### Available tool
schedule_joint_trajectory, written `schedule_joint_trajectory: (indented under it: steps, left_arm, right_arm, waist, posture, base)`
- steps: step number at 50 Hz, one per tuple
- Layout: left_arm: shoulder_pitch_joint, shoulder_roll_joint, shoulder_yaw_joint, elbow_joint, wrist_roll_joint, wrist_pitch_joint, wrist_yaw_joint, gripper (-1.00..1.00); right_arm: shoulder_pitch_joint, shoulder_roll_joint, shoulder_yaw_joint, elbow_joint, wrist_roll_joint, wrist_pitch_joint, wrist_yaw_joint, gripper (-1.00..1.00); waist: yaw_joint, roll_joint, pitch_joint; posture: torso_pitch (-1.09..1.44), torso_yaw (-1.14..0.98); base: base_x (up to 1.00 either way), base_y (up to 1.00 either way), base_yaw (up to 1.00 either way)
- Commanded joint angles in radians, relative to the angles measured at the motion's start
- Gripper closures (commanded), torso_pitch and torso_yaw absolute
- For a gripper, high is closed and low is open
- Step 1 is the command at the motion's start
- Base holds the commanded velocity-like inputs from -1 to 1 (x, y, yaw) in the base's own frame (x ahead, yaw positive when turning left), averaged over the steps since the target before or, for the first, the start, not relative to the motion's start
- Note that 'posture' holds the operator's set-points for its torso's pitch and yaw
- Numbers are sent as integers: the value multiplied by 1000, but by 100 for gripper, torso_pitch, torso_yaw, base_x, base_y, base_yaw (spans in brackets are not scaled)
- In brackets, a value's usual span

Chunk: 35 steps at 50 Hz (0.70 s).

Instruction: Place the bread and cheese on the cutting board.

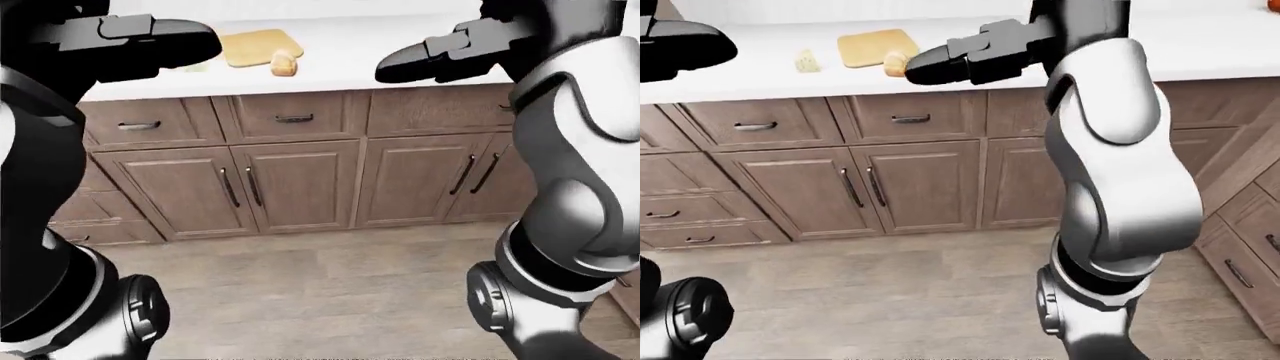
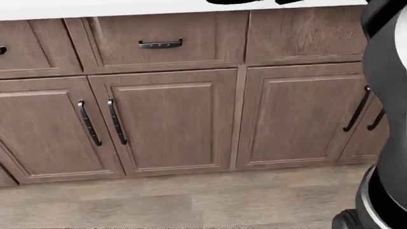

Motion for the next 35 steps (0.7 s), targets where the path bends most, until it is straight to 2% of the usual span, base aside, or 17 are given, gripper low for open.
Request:
schedule_joint_trajectory:
  steps: [1,4,5,7,13,19,20,23,26,28,29,30,31,32,33,34,35]
  left_arm:
    - [-8,38,4,-12,-69,-31,54,-100]
    - [16,107,-27,-44,-92,-65,67,-100]
    - [14,98,-18,-37,-118,-65,81,-100]
    - [15,119,-13,-24,-150,-69,99,-100]
    - [19,185,-4,-15,-249,-89,159,-100]
    - [26,218,-24,-18,-283,-129,199,-100]
    - [26,222,-23,-16,-292,-135,200,-100]
    - [38,232,-29,-14,-302,-143,205,-100]
    - [40,235,-34,-15,-309,-145,208,-100]
    - [42,237,-32,-14,-314,-146,208,-100]
    - [43,240,-32,-14,-315,-148,208,-100]
    - [41,241,-31,-14,-319,-147,211,-100]
    - [42,243,-32,-14,-320,-148,212,-100]
    - [43,243,-33,-14,-320,-150,212,-100]
    - [46,244,-35,-14,-317,-152,211,-100]
    - [48,243,-35,-13,-317,-154,211,-100]
    - [49,244,-37,-13,-314,-156,210,-100]
  right_arm:
    - [-44,-21,-4,7,-5,26,12,-100]
    - [-35,-24,-11,-7,-15,53,23,-100]
    - [-28,-23,-10,-2,-18,59,24,-100]
    - [2,-23,12,-3,-47,52,19,-100]
    - [18,28,20,0,-86,26,6,-100]
    - [47,41,29,-7,-120,-2,45,-100]
    - [50,41,34,-8,-129,-2,44,-100]
    - [53,73,17,-6,-107,0,60,-100]
    - [57,63,30,-11,-115,4,64,-100]
    - [57,62,35,-13,-119,5,67,-100]
    - [58,62,37,-13,-122,6,68,-100]
    - [58,62,39,-14,-125,6,69,-100]
    - [59,65,36,-14,-125,5,72,-100]
    - [59,65,34,-15,-125,4,73,-100]
    - [61,65,34,-13,-126,2,74,-100]
    - [61,66,34,-14,-127,2,75,-100]
    - [62,67,35,-13,-128,0,75,-100]
  waist:
    - [1,2,-16]
    - [-1,6,-16]
    - [-2,6,-15]
    - [0,4,-15]
    - [-2,13,-18]
    - [-3,19,-20]
    - [-3,24,-44]
    - [-2,19,-40]
    - [-6,15,-34]
    - [-6,24,-37]
    - [-7,37,-34]
    - [-10,56,-30]
    - [-13,89,-34]
    - [-18,89,-36]
    - [-10,82,-28]
    - [-16,88,-22]
    - [-12,78,-23]
  posture:
    - [0,0]
    - [0,0]
    - [0,0]
    - [0,0]
    - [0,0]
    - [0,0]
    - [0,0]
    - [0,0]
    - [0,0]
    - [0,0]
    - [0,0]
    - [0,0]
    - [0,0]
    - [0,0]
    - [0,0]
    - [0,0]
    - [0,0]
  base:
    - [0,0,0]
    - [0,0,0]
    - [0,0,0]
    - [0,0,0]
    - [0,0,0]
    - [0,1,0]
    - [0,10,0]
    - [0,14,0]
    - [0,22,0]
    - [0,26,0]
    - [0,27,0]
    - [0,26,0]
    - [0,27,0]
    - [0,27,0]
    - [0,27,0]
    - [0,28,0]
    - [0,27,0]
